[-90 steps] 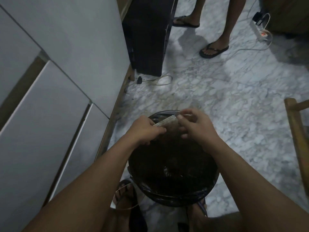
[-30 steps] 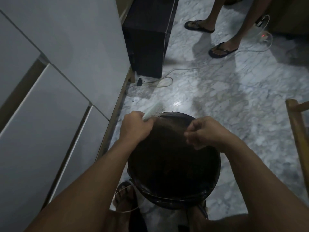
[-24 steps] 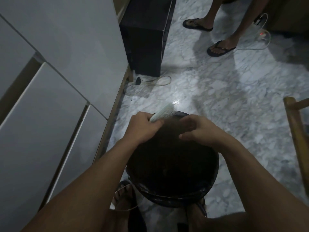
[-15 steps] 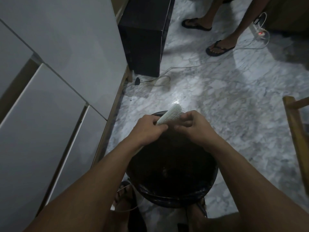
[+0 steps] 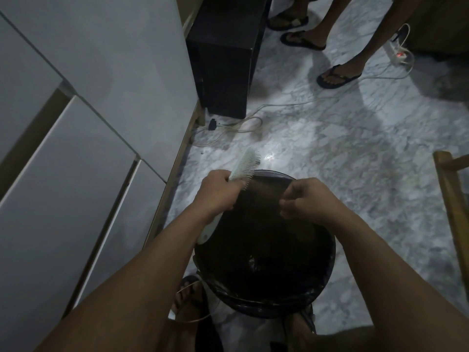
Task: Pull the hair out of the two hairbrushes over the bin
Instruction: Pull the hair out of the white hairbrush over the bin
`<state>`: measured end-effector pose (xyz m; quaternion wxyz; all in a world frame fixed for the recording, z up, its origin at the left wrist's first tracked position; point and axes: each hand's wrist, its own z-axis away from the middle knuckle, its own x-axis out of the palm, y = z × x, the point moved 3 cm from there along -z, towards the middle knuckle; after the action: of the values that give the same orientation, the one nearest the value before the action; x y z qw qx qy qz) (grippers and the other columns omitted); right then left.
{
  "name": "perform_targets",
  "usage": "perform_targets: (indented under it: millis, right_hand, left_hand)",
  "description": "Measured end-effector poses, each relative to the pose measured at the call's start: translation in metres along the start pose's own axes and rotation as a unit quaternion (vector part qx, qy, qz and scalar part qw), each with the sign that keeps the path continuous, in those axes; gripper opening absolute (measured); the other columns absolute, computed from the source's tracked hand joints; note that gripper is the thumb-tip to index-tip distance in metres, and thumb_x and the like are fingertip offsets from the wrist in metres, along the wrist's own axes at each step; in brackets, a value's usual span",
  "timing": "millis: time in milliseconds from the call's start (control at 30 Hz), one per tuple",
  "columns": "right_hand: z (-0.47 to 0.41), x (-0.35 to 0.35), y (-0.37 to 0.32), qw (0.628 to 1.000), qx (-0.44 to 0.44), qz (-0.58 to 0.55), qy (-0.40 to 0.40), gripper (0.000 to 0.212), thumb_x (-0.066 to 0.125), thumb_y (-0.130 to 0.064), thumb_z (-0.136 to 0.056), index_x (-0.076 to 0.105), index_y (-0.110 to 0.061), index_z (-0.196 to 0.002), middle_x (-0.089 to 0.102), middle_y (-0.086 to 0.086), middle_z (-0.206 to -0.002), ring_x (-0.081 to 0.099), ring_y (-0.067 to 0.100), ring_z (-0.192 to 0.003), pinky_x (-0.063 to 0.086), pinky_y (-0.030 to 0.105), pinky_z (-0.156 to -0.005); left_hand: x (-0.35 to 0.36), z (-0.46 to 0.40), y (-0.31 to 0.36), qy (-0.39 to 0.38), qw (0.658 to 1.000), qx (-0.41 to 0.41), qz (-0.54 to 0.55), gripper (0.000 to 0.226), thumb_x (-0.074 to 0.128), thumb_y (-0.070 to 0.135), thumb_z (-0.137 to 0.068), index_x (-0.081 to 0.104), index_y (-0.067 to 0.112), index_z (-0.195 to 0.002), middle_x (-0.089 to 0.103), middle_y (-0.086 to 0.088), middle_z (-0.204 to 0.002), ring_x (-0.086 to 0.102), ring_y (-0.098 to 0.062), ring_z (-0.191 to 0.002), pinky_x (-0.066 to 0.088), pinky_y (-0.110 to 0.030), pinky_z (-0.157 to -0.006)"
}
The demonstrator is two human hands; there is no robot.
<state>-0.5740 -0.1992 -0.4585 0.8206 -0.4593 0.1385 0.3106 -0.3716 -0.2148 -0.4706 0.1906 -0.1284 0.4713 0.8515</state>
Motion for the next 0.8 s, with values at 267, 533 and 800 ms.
perform_targets:
  millis: [267,533,800]
  right_hand:
    - [0.005,0.016,-0.018,0.990,-0.054,-0.132,0.017,0.048,0.080,-0.013,-0.075,0.048,-0.010,-0.111,0.067,-0.009,-0.099,0.064,-0.001,-0.090,0.048,0.008,-0.063]
    - [-0.002,0.021,-0.008,0.993,-0.033,-0.083,0.078,0.039,0.082,-0.015,-0.071,0.051,-0.015,-0.094,0.067,0.002,-0.075,0.068,0.015,-0.071,0.052,0.028,-0.064]
    - [0.000,0.008,-0.008,0.997,-0.049,0.058,0.034,0.021,0.083,-0.019,-0.069,0.067,-0.030,-0.062,0.070,-0.006,-0.070,0.067,0.009,-0.070,0.053,0.027,-0.068]
  left_hand:
    - [0.015,0.007,0.009,-0.097,0.991,-0.015,0.088,0.031,0.046,0.000,-0.089,0.073,0.009,-0.101,0.065,-0.012,-0.075,0.060,-0.018,-0.060,0.051,-0.028,-0.052]
    - [0.022,0.009,0.004,-0.144,0.986,0.023,0.087,0.028,0.050,0.004,-0.096,0.073,0.010,-0.110,0.068,-0.005,-0.078,0.060,-0.012,-0.065,0.053,-0.027,-0.061]
    - [0.011,0.004,0.003,-0.042,0.997,0.033,0.062,0.025,0.051,0.008,-0.099,0.069,0.006,-0.116,0.062,-0.007,-0.074,0.058,-0.013,-0.065,0.051,-0.023,-0.058]
